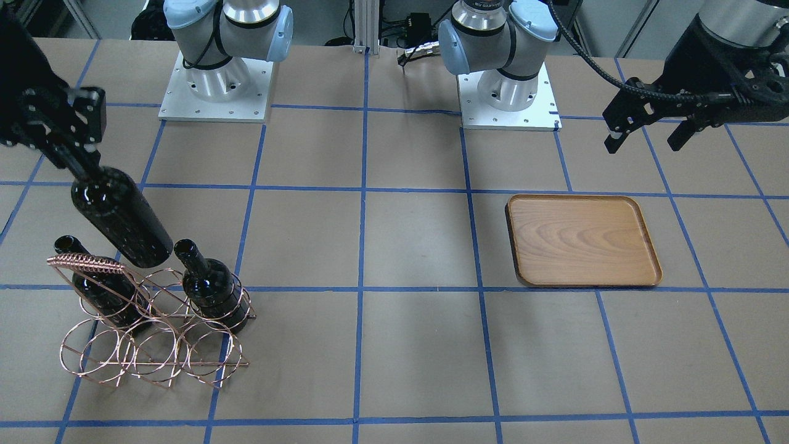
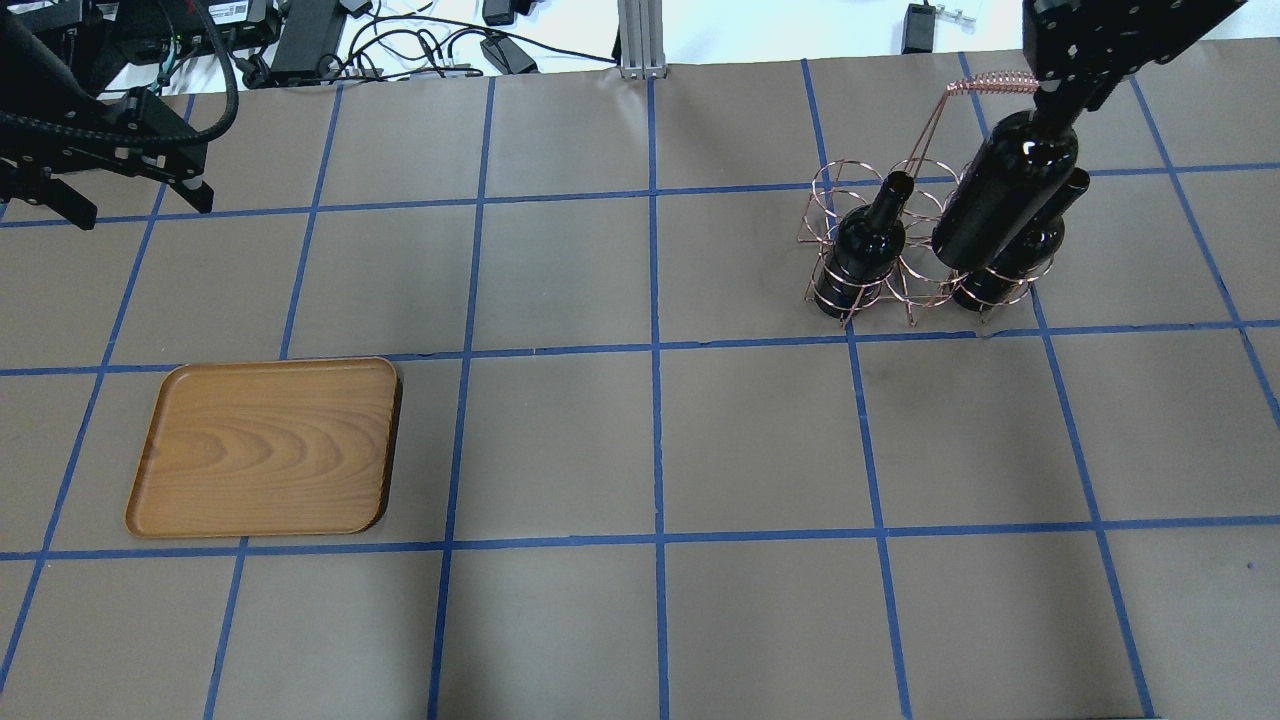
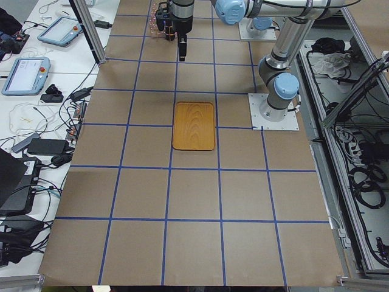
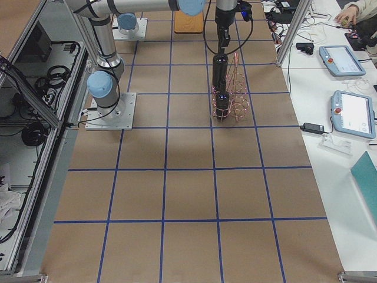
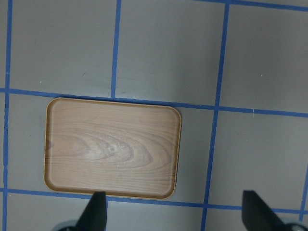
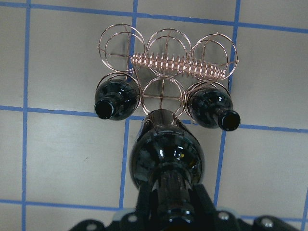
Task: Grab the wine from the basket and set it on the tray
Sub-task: 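Carry the bottle toward the table center and stand it upright, releasing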
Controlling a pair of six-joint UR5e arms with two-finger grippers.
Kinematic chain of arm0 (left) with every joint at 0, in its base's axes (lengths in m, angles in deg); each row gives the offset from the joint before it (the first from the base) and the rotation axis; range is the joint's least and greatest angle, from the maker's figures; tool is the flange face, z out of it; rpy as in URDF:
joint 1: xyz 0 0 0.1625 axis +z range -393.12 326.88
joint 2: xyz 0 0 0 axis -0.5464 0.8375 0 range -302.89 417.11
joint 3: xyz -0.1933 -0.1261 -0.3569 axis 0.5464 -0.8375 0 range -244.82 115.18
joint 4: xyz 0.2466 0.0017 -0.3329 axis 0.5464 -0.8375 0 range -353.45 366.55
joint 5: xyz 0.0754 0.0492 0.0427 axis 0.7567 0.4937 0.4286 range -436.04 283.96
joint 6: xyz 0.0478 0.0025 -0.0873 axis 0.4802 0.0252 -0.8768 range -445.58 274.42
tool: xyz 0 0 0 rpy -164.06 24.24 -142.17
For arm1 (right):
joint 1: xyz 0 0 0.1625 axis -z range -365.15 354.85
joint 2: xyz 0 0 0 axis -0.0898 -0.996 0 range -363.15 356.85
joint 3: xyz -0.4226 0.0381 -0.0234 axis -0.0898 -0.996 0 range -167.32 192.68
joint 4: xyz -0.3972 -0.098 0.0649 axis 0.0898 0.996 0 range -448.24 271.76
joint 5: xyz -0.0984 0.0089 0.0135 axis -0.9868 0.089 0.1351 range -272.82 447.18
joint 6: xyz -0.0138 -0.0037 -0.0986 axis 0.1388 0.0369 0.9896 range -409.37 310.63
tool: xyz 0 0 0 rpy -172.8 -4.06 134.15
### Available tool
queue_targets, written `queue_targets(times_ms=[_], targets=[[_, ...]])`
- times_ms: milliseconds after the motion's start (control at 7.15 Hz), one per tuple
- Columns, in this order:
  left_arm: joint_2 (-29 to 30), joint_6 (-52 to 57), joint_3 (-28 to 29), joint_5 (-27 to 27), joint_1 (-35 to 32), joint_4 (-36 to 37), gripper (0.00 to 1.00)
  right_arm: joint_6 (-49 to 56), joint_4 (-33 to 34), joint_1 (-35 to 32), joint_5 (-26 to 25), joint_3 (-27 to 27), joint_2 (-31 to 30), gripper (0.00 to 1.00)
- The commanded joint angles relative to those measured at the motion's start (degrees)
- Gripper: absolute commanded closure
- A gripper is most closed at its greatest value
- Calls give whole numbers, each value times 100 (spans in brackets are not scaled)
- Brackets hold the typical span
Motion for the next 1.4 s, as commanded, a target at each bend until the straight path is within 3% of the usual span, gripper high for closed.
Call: queue_targets(times_ms=[0,419,559,839,1258], targets=[[2,3,-4,-6,25,-12,0,-1533,-502,-809,-36,295,-534,91],[2,12,-4,-6,34,-12,0,-4040,880,-2927,26,649,191,89],[-7,56,-4,-6,42,-12,0,-4240,1382,-3429,-52,649,603,88],[-16,91,-12,3,121,-47,0,-4556,1780,-3907,-291,666,1246,88],[-42,91,-21,3,139,-74,0,-4514,2404,-3943,-264,920,1591,84]])
